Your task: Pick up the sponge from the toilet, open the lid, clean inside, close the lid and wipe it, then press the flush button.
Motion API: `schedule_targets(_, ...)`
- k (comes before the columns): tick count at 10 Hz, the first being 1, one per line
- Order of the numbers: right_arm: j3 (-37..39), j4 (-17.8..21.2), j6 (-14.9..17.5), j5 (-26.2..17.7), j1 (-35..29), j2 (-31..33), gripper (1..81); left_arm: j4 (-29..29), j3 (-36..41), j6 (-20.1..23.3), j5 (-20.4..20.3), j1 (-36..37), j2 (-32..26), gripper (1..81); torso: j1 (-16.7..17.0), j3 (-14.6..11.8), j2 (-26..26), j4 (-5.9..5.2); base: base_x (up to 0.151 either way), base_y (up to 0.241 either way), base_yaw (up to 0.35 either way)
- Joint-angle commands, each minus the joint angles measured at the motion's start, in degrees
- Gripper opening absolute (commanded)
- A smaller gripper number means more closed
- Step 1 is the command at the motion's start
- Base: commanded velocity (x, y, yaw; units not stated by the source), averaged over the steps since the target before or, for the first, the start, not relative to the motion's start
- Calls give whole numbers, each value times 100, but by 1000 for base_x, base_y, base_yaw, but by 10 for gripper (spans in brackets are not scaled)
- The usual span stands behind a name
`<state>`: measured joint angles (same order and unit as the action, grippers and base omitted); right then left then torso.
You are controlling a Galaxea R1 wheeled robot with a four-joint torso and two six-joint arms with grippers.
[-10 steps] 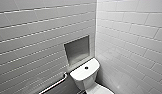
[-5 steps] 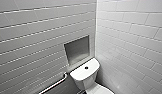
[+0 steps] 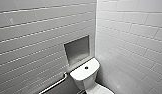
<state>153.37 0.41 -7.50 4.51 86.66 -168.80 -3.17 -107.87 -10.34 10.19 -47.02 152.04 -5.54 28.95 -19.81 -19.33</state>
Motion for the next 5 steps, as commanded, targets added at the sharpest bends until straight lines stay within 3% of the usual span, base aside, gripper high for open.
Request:
schedule_targets(1,-63,46,11,-354,-92,-7,10,667,513,5,572,1391,-95,811,0,0,0,-2,0,0,0)
schedule_targets(5,-63,46,11,-346,-100,-16,10,1292,566,5,871,2419,160,811,-2,2,2,0,0,0,0)
